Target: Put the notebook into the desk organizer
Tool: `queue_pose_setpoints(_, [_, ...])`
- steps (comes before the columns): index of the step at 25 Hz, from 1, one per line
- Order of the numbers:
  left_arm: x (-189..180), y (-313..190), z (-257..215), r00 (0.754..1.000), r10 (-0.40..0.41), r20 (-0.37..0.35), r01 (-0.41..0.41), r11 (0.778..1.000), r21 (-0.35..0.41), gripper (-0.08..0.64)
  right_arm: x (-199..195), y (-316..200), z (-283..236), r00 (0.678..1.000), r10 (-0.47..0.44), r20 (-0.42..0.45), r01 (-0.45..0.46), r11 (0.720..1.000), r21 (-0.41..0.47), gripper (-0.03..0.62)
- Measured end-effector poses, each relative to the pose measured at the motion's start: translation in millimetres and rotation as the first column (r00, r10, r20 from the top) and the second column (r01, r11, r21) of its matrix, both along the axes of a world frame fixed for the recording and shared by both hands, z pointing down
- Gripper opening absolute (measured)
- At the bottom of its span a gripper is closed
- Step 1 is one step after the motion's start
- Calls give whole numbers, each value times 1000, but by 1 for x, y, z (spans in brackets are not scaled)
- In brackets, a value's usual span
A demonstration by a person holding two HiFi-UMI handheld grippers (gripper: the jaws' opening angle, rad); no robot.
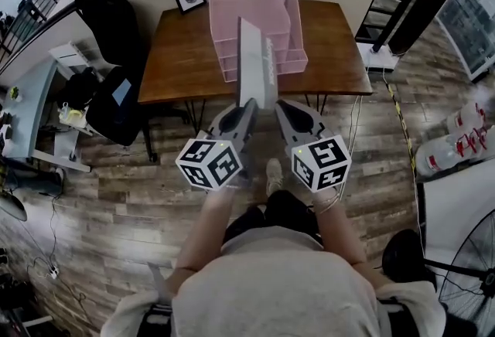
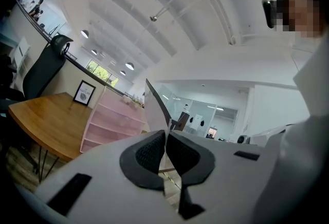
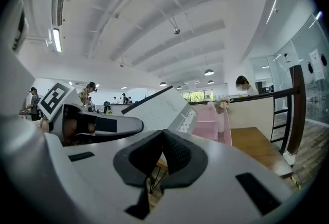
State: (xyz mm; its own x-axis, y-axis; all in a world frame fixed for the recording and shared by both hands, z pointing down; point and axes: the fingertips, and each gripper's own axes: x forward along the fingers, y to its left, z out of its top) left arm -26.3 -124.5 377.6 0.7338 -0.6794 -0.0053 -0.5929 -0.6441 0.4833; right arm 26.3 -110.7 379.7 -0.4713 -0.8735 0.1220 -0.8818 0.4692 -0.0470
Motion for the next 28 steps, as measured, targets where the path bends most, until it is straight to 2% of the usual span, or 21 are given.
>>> queue_pose_setpoints(10, [20,-78,-4,1000,-16,-15,16,1000,7,23,10,-86,-5,998,-52,18,52,998,21,9])
queue_pose_setpoints(19, [28,-150,-16,993,-83,-84,83,997,-4,23,33,-157,-21,996,-84,20,83,995,51,9])
queue_pose_setpoints(28, [36,-192,-14,979,-140,-146,136,990,-35,25,42,-191,-17,989,-145,26,143,988,52,9])
